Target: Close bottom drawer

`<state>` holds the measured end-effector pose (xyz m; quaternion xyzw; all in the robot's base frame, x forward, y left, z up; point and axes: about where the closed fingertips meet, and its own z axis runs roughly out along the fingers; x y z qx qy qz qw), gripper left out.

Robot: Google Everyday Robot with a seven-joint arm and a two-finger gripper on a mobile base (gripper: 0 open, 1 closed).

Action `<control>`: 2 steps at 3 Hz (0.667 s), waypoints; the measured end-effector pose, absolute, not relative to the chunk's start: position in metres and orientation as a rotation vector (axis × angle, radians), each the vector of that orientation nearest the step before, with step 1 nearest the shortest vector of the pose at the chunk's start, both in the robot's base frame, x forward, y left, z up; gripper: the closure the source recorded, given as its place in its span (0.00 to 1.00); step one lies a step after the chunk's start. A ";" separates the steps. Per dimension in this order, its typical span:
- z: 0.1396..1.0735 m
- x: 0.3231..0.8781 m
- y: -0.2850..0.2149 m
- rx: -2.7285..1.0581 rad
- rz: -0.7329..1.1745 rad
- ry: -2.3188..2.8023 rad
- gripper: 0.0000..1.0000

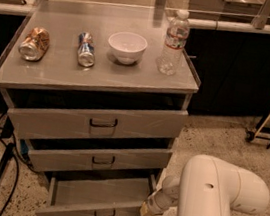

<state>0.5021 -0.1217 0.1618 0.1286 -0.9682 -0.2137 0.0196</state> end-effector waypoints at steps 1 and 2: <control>0.193 0.522 -0.132 0.375 -0.702 -3.098 1.00; 0.193 0.522 -0.132 0.375 -0.702 -3.098 1.00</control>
Offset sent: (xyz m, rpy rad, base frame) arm 0.0151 -0.0070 0.0228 0.0188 -0.0668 -0.0321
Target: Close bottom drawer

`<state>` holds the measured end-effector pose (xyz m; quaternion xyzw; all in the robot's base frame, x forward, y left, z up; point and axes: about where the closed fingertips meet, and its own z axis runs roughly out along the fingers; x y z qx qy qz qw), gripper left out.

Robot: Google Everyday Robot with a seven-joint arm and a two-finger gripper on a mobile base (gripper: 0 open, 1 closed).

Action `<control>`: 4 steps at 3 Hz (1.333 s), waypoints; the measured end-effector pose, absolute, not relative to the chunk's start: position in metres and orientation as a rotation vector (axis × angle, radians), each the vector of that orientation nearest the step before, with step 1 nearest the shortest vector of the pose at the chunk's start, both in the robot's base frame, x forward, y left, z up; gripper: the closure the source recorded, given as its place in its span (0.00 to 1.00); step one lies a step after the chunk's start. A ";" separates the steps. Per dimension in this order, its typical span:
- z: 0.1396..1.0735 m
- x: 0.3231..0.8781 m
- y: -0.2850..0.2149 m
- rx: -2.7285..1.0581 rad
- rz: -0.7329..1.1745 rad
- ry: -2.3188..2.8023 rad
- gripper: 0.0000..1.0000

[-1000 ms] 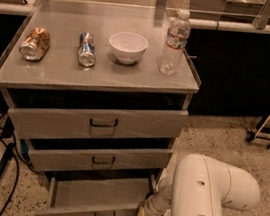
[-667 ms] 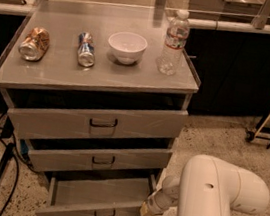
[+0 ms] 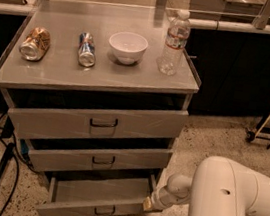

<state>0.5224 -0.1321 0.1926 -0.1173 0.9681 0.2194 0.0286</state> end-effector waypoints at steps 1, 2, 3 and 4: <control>0.180 0.511 -0.137 -0.350 0.674 3.038 1.00; 0.162 0.501 -0.145 -0.315 0.646 3.091 1.00; 0.161 0.500 -0.144 -0.314 0.650 3.095 1.00; 0.169 0.527 -0.135 -0.271 0.652 3.052 1.00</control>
Offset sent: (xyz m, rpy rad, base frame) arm -0.0300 -0.0255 -0.0482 -0.0802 0.1374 -0.0416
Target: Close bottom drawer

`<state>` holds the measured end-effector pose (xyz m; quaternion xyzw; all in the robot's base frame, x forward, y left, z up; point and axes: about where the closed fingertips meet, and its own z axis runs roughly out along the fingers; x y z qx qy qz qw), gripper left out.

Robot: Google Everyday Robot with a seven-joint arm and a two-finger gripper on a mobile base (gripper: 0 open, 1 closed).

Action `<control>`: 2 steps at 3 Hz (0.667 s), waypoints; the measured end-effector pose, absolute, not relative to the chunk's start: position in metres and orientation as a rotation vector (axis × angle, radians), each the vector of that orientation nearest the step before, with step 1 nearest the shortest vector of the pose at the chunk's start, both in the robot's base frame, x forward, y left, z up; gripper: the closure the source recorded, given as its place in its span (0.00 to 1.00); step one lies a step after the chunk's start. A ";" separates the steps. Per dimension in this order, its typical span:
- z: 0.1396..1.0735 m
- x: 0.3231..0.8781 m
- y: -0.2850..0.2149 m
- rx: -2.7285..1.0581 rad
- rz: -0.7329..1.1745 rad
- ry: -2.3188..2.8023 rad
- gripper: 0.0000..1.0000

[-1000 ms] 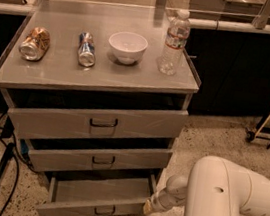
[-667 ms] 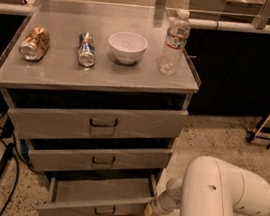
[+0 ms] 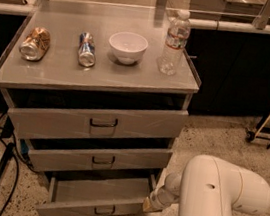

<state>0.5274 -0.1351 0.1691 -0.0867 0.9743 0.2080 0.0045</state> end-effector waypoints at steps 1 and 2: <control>0.174 0.538 -0.133 -0.259 0.646 3.029 1.00; 0.184 0.565 -0.127 -0.227 0.632 2.982 1.00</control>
Offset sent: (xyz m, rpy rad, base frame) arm 0.0702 0.0109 0.0299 0.0037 -0.1262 -0.0750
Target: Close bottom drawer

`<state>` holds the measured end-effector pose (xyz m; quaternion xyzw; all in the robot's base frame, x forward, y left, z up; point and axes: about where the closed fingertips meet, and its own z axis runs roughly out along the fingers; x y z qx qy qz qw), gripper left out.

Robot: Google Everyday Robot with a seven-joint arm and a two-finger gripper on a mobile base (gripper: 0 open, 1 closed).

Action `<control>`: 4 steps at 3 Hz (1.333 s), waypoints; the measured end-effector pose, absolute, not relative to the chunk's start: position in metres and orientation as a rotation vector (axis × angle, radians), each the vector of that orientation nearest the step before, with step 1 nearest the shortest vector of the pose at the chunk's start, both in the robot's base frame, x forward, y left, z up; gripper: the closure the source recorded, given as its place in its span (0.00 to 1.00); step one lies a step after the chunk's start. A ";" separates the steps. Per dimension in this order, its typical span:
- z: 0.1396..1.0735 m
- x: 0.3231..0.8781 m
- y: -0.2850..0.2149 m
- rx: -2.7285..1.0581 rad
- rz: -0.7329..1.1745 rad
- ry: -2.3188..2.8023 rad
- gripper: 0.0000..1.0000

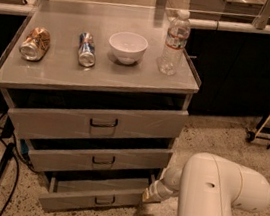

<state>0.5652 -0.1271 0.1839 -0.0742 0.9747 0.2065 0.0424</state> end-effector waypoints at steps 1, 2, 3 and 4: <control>0.184 0.565 -0.127 -0.227 0.632 2.982 1.00; 0.164 0.563 -0.130 -0.163 0.661 3.048 1.00; 0.157 0.573 -0.134 -0.106 0.648 3.053 1.00; 0.161 0.588 -0.132 -0.074 0.645 3.031 1.00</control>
Offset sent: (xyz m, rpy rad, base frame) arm -0.0105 -0.0063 -0.0420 0.0199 0.1633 -0.0487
